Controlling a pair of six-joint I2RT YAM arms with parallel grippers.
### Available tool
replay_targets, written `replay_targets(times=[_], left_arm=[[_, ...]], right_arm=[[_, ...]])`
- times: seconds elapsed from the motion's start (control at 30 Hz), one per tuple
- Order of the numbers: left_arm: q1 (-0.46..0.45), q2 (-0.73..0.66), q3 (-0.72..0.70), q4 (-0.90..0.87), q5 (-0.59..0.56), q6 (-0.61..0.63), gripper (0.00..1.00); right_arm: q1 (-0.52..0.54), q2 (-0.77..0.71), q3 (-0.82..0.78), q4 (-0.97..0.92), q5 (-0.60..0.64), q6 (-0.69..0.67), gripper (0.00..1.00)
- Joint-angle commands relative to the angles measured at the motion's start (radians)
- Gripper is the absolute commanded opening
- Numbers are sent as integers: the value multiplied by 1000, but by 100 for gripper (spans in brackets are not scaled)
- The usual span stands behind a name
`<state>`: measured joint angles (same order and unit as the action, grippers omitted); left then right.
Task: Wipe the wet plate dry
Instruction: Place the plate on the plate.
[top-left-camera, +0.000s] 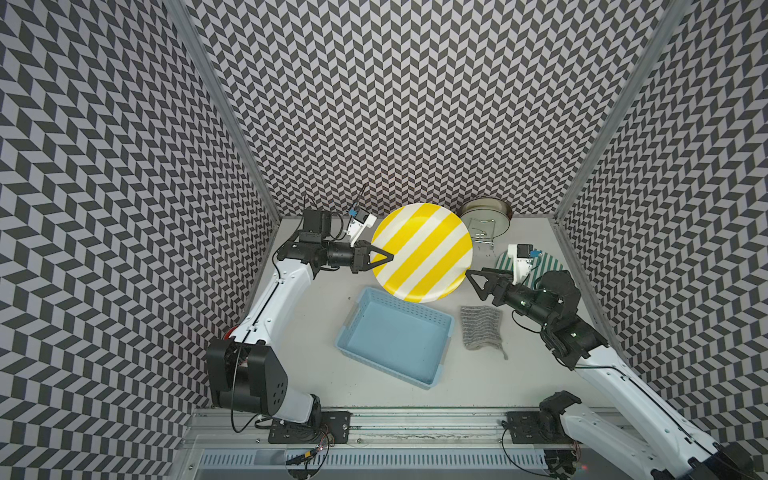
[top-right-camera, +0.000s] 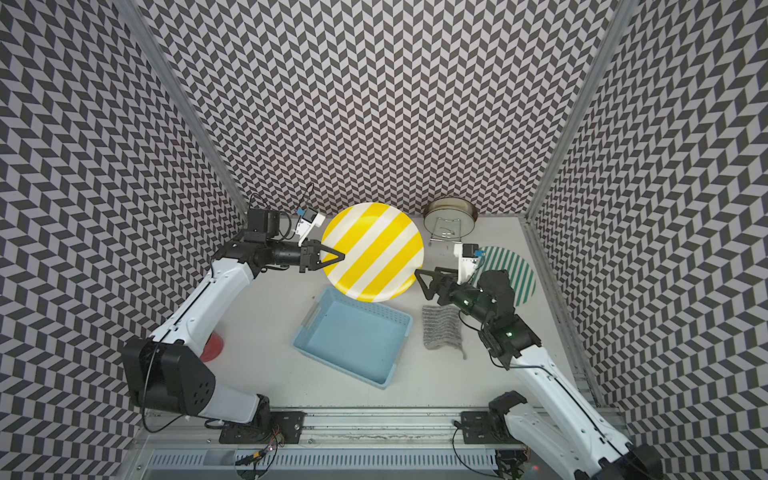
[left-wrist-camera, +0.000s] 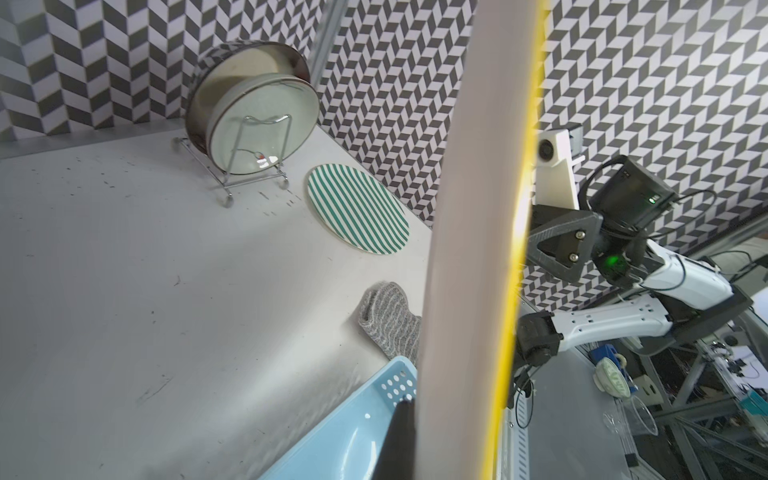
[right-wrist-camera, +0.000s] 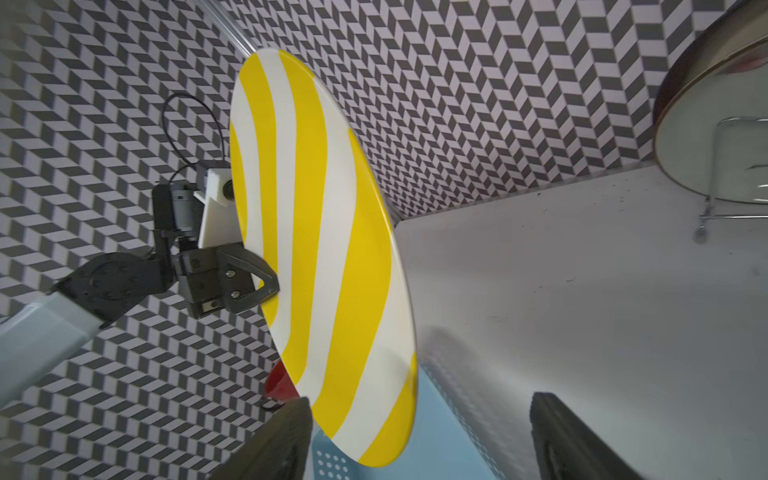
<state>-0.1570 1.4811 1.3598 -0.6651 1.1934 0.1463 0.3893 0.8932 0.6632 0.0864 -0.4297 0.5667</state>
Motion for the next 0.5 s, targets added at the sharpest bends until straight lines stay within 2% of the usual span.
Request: replay_targets(times=[0.0, 0.17, 0.23, 0.33, 0.37, 0.4, 0.47], left_arm=[[-25, -35, 52, -70, 79, 93, 0], [-70, -28, 69, -99, 55, 106, 0], [-82, -24, 78, -115, 50, 117, 0], [-91, -17, 95, -133, 37, 124, 0], [-90, -15, 99, -133, 30, 123, 3], [-90, -13, 106, -132, 18, 119, 12], [-90, -11, 126, -118, -27, 101, 42]], right_arm=[[-7, 27, -14, 165, -158, 29, 78], [-6, 68, 9, 156, -152, 24, 54], [-7, 80, 12, 165, -151, 31, 41], [-10, 87, 9, 189, -133, 55, 8], [-13, 85, 8, 194, -117, 64, 0], [-16, 78, 7, 194, -94, 74, 0], [-33, 55, -5, 192, -28, 103, 0]])
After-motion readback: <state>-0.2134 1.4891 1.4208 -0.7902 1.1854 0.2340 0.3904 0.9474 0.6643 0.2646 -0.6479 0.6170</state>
